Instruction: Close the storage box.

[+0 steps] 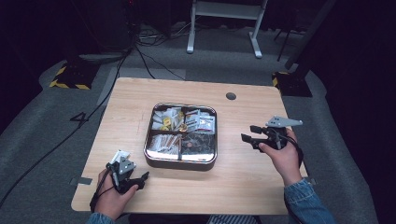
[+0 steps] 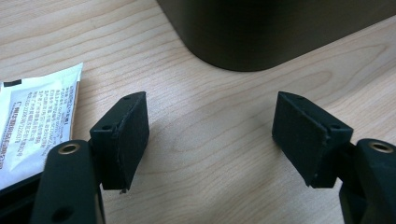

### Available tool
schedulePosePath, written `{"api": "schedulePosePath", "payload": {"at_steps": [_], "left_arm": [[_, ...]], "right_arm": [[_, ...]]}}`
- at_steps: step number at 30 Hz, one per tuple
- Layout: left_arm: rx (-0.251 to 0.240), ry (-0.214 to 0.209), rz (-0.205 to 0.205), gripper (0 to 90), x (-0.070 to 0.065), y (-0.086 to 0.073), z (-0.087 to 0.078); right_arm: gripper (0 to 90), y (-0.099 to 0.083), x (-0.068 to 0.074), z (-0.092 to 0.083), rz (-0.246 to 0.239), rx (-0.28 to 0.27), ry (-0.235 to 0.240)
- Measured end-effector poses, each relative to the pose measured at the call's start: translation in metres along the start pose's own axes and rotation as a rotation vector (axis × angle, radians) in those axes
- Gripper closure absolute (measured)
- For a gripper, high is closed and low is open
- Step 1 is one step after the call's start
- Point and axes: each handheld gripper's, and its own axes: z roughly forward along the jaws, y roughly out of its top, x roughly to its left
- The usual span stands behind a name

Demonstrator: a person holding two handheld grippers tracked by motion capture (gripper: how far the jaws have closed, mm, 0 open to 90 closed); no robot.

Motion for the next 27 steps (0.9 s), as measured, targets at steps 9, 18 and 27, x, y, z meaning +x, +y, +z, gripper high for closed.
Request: {"api": "schedulePosePath", "payload": {"at_steps": [9, 18, 27], "left_arm": [[0.000, -0.001, 0.001, 27.9, 0.000, 0.000, 0.000], [0.000, -0.002, 0.001, 27.9, 0.000, 0.000, 0.000], [0.000, -0.002, 0.001, 27.8, 0.000, 0.000, 0.000]], "right_arm": [[42.6, -0.041, -0.014, -0.008, 0.076, 0.005, 0.011], [42.7, -0.063, -0.022, -0.004, 0.077, 0.074, -0.023], [41.1, -0.087, -0.029, 0.010, 0.079, 0.132, -0.038]]}}
